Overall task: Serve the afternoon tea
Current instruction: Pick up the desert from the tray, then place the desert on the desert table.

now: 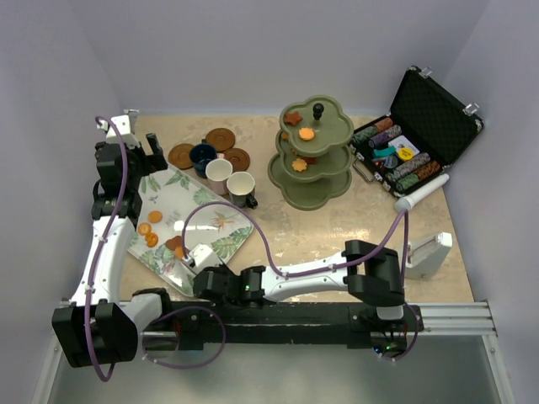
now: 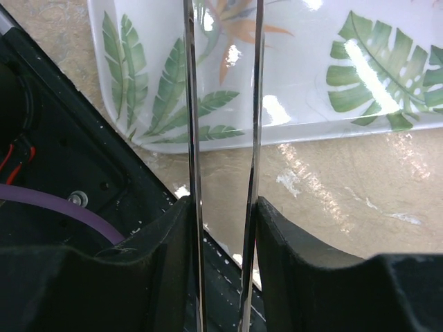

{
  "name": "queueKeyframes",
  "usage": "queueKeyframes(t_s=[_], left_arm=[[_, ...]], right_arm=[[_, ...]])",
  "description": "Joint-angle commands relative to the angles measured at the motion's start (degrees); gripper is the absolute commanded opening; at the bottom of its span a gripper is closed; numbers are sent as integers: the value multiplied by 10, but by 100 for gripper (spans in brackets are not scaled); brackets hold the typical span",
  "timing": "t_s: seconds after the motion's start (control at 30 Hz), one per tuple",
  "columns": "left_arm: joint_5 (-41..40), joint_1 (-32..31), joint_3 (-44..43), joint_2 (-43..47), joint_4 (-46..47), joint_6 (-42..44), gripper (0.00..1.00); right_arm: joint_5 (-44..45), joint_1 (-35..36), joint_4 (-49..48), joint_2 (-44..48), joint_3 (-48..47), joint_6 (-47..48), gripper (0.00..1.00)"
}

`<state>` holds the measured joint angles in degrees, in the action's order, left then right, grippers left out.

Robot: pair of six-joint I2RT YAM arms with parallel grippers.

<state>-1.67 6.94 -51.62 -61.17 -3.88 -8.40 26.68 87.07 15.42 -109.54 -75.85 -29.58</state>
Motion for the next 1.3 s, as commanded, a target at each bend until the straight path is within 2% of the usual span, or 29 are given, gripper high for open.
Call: queueKeyframes(t_s=[0.0, 0.33, 0.87, 1.07, 1.27], left_arm=[[-1, -3, -1, 10, 29, -6, 99], [-13, -3, -1, 20, 27, 1, 99], [-26, -3, -2, 36, 27, 8, 99], [-25, -4, -2, 36, 26, 8, 99], [-25, -3, -2, 35, 27, 8, 99]], right_arm=[[42, 0, 7, 44, -32, -1, 38], [91, -39, 45, 126, -46, 14, 36], [177, -182, 125, 302, -63, 66, 36], [198, -243, 158, 340, -92, 96, 36], [194, -298, 185, 373, -77, 108, 36]])
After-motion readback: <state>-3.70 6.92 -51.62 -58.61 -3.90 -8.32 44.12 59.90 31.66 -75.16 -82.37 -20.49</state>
